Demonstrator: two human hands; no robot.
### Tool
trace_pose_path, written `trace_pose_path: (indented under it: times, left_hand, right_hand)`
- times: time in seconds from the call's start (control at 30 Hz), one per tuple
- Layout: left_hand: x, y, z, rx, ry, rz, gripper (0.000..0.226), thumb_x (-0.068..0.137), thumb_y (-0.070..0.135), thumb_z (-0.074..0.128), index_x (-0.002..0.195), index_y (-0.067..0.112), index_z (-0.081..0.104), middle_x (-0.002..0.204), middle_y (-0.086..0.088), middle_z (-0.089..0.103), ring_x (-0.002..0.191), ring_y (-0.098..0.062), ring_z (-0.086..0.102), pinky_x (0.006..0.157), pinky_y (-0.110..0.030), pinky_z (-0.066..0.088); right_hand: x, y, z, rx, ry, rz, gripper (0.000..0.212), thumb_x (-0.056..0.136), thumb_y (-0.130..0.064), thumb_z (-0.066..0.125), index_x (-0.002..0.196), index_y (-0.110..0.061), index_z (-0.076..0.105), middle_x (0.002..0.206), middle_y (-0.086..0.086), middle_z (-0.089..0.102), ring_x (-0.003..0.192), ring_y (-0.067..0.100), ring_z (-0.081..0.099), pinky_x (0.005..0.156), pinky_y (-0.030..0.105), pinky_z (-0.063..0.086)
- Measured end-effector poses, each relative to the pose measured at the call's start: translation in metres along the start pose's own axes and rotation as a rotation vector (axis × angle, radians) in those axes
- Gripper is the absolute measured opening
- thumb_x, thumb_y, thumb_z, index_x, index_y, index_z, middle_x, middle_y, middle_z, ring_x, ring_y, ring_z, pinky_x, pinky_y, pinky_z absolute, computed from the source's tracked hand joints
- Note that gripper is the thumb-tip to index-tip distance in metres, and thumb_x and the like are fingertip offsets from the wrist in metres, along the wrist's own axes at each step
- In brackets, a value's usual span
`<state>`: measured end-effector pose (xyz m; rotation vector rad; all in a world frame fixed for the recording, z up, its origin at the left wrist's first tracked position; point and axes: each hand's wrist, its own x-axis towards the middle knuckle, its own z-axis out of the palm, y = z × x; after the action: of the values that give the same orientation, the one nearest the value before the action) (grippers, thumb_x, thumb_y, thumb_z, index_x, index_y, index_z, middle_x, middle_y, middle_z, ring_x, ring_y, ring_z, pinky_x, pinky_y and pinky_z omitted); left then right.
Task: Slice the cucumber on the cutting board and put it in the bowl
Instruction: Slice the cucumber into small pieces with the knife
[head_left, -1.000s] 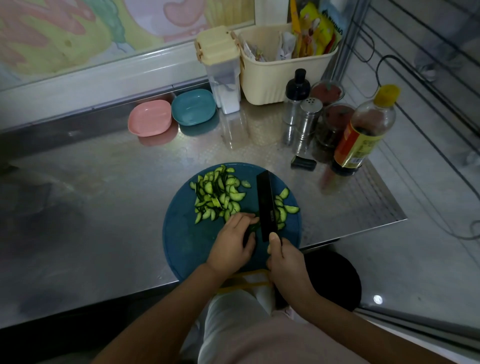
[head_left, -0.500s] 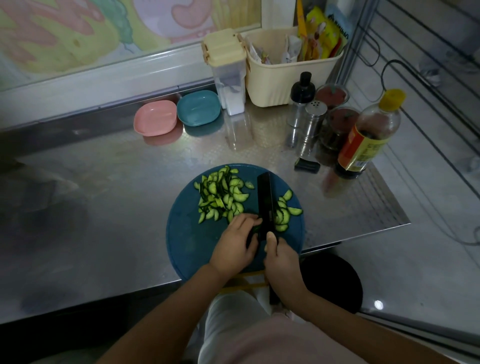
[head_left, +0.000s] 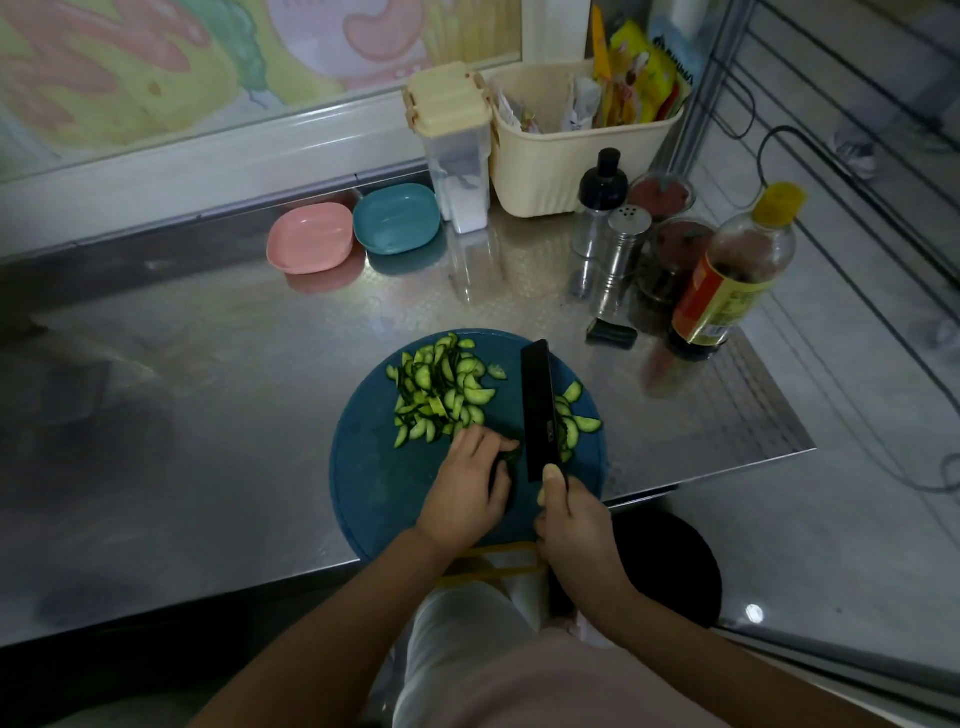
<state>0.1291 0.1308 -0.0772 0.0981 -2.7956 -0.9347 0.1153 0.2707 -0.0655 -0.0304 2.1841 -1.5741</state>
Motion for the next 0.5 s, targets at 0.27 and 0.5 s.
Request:
trace_pose_path:
  times: [0.27, 0.5]
  left_hand:
    - [-0.0012, 0.0022, -0.0003, 0.003, 0.003, 0.005, 0.029, 0.088, 0.016, 0.039, 0.105, 0.004, 0.059, 0.096, -0.009, 0.051, 0.091, -0.016, 0.043, 0.084, -0.021, 0.034]
    - [-0.0018, 0.0002, 0.0003, 0.005, -0.004, 0.007, 0.03, 0.089, 0.017, 0.04, 0.106, 0.005, 0.061, 0.095, -0.008, 0.052, 0.091, -0.015, 0.045, 0.082, -0.02, 0.037]
  right_hand:
    - [-0.0062, -0.0009, 0.0021, -0.007, -0.017, 0.005, 0.038, 0.1, -0.035, 0.034, 0.069, -0.015, 0.045, 0.052, 0.0, 0.039, 0.049, 0.017, 0.039, 0.056, 0.037, 0.035]
    - [-0.0086, -0.0028, 0.0049, -0.048, -0.014, 0.008, 0.038, 0.1, -0.035, 0.032, 0.07, -0.017, 0.044, 0.055, 0.001, 0.042, 0.05, 0.017, 0.042, 0.055, 0.036, 0.036]
